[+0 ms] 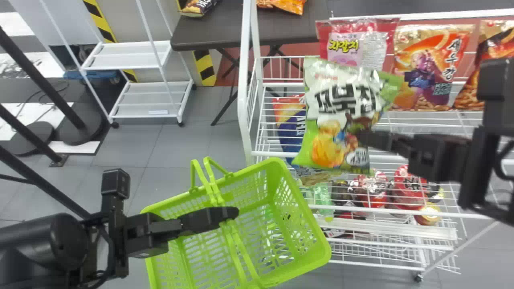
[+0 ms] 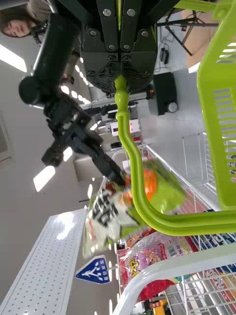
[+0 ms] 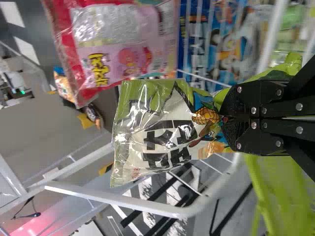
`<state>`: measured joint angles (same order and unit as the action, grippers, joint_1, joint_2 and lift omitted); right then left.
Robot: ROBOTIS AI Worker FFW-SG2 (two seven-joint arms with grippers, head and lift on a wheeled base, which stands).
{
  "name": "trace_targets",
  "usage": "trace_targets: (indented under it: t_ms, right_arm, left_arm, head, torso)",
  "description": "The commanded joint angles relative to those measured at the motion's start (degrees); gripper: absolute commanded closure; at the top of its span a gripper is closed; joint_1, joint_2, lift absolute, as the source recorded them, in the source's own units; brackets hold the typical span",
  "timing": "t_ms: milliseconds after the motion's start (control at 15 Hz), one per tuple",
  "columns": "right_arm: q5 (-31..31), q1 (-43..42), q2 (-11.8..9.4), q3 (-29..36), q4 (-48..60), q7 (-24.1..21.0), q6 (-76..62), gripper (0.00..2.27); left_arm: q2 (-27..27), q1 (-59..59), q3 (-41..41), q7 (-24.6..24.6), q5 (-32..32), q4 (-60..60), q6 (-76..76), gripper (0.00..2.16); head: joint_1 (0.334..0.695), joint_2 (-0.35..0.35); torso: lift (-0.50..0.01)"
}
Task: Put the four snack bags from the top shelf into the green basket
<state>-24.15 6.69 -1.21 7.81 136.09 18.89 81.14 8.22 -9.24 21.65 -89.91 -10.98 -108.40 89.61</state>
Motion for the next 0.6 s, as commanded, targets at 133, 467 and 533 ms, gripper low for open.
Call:
trace_targets:
  t_ms: [133,467,533]
  right_arm:
    - [-5.12,4.65,-0.11,-1.57,5.76,-0.35,8.94,2.25]
    - [-2.84,4.56,-0.02,-12.2,-1.88,-1.84,6.01,2.25]
    - [-1.69,4.3,0.15,-14.66,-4.43,-2.02,4.25,2.25]
  left_arm:
    - [-0.04,1.59,-2.14,-0.65,0.96,1.35,0.42,2.15]
    - [-0.04,1.68,-2.49,-0.65,0.78,1.09,0.42,2.15]
    - [-0.04,1.68,-2.41,-0.65,0.61,1.09,0.42,2.15]
  head:
    - [0.695,0.102]
    - [0.695,0.183]
    - [0.695,0.205]
  torso:
    - [0.0]
    - [0.0]
    - [0.0]
